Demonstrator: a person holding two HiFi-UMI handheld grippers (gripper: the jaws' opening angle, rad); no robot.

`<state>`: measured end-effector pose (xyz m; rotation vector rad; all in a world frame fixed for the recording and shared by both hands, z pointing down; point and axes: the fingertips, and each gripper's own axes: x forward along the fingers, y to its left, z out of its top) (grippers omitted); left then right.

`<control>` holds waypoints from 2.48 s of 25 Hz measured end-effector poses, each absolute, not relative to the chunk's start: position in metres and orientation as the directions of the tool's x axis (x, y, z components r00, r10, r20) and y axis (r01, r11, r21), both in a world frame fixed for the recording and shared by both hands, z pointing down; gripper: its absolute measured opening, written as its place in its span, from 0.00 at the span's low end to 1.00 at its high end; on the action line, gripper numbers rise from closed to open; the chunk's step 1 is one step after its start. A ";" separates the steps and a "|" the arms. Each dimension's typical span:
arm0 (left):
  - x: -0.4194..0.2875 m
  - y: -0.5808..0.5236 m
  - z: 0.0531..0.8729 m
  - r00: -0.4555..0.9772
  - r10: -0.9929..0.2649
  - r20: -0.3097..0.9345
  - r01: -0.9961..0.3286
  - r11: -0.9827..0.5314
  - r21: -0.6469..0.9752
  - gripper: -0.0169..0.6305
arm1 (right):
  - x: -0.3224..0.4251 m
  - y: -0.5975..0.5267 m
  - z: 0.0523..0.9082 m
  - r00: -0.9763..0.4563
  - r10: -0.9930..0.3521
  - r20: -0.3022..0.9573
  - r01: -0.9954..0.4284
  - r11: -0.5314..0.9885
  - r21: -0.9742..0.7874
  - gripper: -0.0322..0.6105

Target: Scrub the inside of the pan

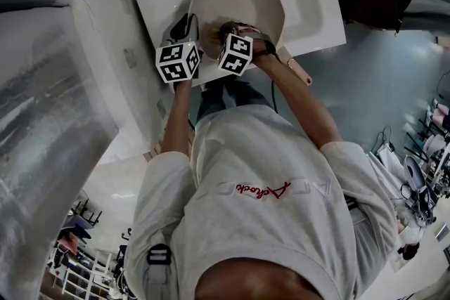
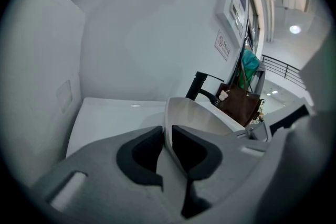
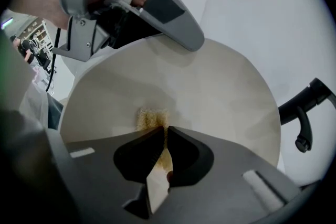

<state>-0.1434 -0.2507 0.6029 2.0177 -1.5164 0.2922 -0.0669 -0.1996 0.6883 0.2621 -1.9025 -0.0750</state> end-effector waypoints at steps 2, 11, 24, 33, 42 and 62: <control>-0.144 -0.251 0.603 0.325 -0.799 0.506 -0.930 -0.174 0.323 0.11 | -0.073 -0.204 0.687 -0.323 -0.221 0.920 -0.144 0.973 0.183 0.10; -0.144 -0.251 0.604 0.327 -0.792 0.515 -0.932 -0.180 0.315 0.11 | -0.091 -0.228 0.683 -0.336 -0.241 0.910 -0.140 0.969 0.205 0.10; -0.146 -0.250 0.606 0.322 -0.791 0.520 -0.932 -0.170 0.319 0.10 | -0.096 -0.262 0.681 -0.335 -0.273 0.902 -0.191 0.957 0.218 0.10; -0.146 -0.251 0.607 0.318 -0.793 0.520 -0.933 -0.165 0.318 0.10 | -0.081 -0.291 0.681 -0.316 -0.303 0.899 -0.254 0.940 0.228 0.10; -0.146 -0.251 0.606 0.315 -0.794 0.520 -0.935 -0.165 0.315 0.10 | -0.048 -0.310 0.684 -0.261 -0.327 0.908 -0.324 0.916 0.237 0.10; -0.146 -0.251 0.607 0.314 -0.797 0.516 -0.934 -0.161 0.319 0.10 | 0.023 -0.284 0.702 -0.145 -0.296 0.944 -0.360 0.905 0.228 0.10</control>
